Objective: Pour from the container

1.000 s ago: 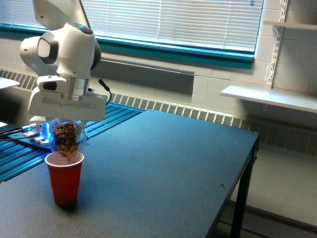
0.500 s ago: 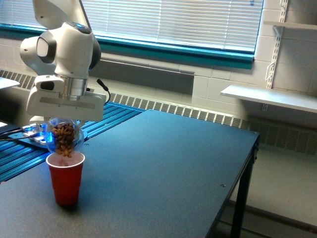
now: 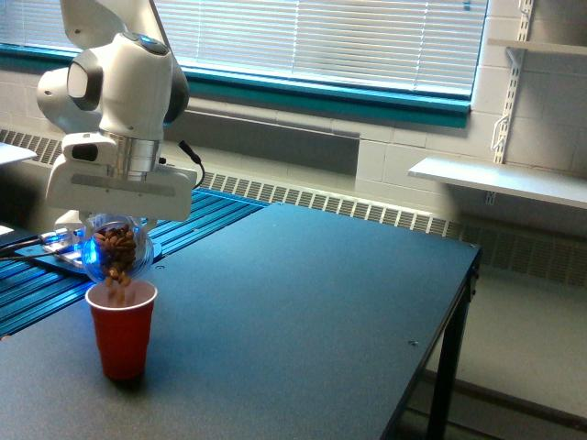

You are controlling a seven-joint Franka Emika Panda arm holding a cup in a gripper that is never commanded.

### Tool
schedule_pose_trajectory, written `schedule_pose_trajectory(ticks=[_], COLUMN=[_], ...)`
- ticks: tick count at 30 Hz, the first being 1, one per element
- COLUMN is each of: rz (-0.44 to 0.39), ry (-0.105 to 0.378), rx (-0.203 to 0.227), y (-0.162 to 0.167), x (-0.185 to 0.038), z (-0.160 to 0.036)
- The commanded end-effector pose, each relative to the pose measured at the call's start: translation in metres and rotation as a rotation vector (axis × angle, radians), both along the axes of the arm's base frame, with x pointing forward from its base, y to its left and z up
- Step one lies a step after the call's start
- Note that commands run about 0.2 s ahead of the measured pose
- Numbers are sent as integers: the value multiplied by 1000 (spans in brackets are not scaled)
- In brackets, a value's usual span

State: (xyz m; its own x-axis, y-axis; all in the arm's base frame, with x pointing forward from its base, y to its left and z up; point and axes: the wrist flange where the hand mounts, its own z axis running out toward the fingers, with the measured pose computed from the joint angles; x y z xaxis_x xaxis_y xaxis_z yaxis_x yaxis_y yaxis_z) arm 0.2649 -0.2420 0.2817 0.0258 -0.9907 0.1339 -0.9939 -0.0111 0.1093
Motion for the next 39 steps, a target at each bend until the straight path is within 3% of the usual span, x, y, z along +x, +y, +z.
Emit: schedule_pose_trajectory(ticks=[1, 32, 39], rz=[25, 57, 59], ry=[27, 108, 104], rx=[11, 19, 19], y=[2, 1, -1], x=[3, 7, 11], z=[0, -2, 0])
